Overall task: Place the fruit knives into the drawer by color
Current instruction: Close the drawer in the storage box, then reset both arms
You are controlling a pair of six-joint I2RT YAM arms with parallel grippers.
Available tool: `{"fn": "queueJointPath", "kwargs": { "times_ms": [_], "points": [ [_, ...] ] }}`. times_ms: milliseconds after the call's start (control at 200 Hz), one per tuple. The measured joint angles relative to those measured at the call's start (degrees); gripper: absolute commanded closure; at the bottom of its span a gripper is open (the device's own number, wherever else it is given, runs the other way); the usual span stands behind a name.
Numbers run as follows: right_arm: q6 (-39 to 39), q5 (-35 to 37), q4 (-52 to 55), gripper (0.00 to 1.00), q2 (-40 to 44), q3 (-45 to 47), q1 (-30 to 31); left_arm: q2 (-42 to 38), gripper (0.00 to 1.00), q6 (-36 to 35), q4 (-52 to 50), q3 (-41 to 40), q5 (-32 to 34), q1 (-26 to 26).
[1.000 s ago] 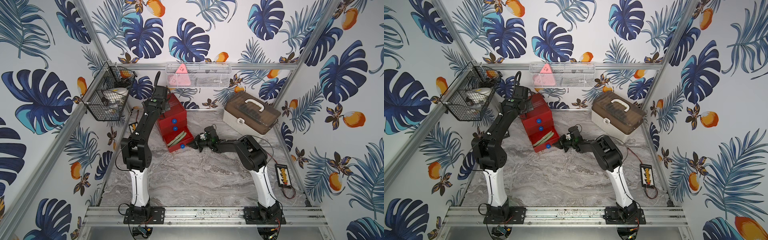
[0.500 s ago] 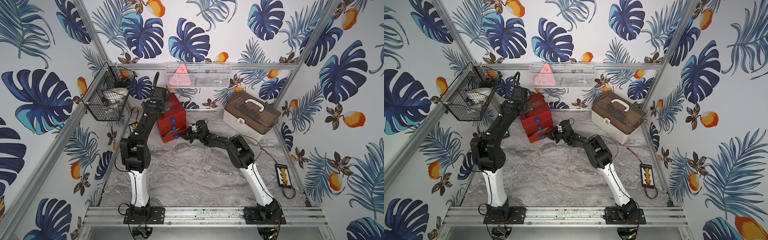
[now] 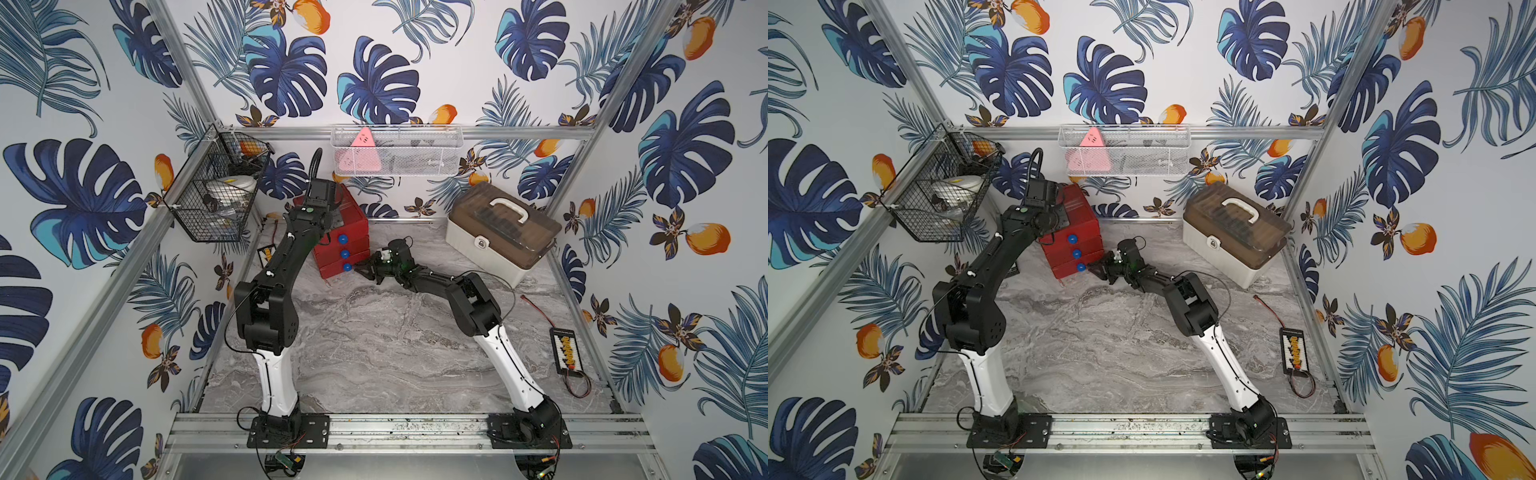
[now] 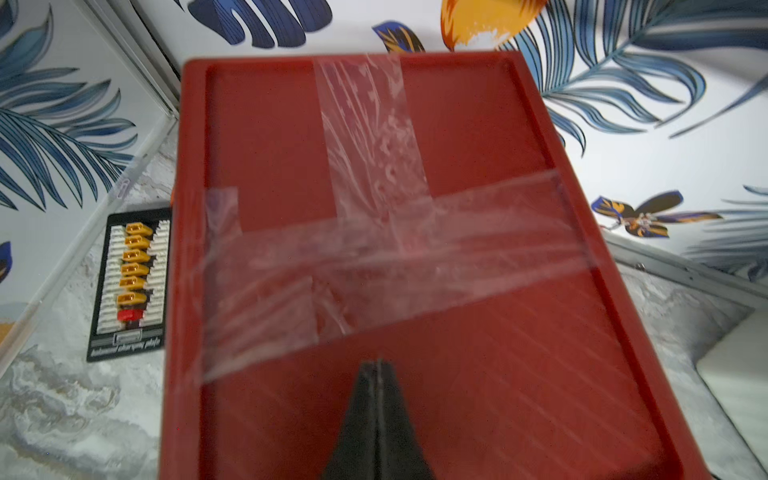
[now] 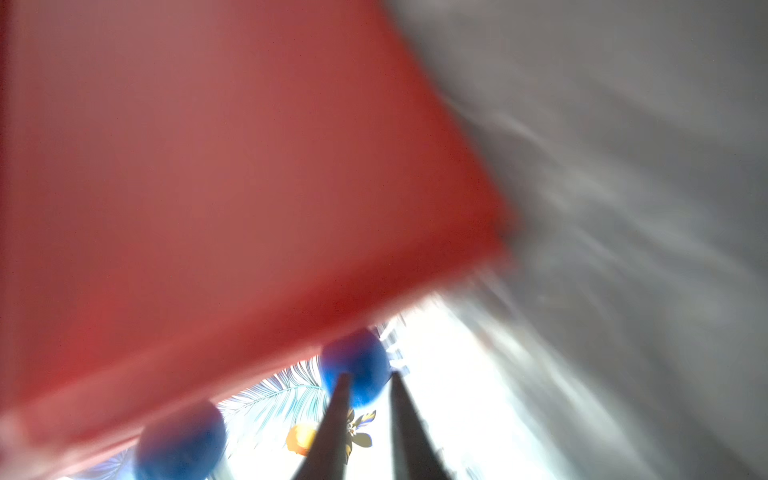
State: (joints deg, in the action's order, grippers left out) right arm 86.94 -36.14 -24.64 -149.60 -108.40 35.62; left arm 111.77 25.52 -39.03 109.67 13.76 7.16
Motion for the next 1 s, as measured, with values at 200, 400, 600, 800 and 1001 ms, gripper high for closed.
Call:
{"fn": "queueJointPath", "kwargs": {
  "times_ms": [200, 400, 600, 800, 1001],
  "points": [
    [-1.6, -2.62, -2.21, 0.0, 14.05, 15.91, -0.07, -5.9, 0.01, -0.98, -9.77, -0.74, -2.19, 4.44],
    [-12.66, -7.61, 4.46, 0.0, 34.03, 23.74, -1.68, -17.18, 0.01, -3.67, -12.83, -7.58, 0.68, 10.82],
    [-36.0, -0.55, 31.63, 0.0, 54.34, 25.31, -7.87, -36.15, 0.01, -7.1, -5.2, -29.66, 8.13, 13.2],
    [-60.24, 22.21, 48.76, 0.0, 70.34, 36.35, -14.23, -49.05, 0.01, -13.68, 18.25, -59.36, 11.52, 11.43],
    [-71.65, 40.35, 51.74, 0.0, 72.04, 45.94, -20.17, -42.93, 0.01, -17.14, 40.22, -74.01, 10.99, 6.29]
  ]
}}
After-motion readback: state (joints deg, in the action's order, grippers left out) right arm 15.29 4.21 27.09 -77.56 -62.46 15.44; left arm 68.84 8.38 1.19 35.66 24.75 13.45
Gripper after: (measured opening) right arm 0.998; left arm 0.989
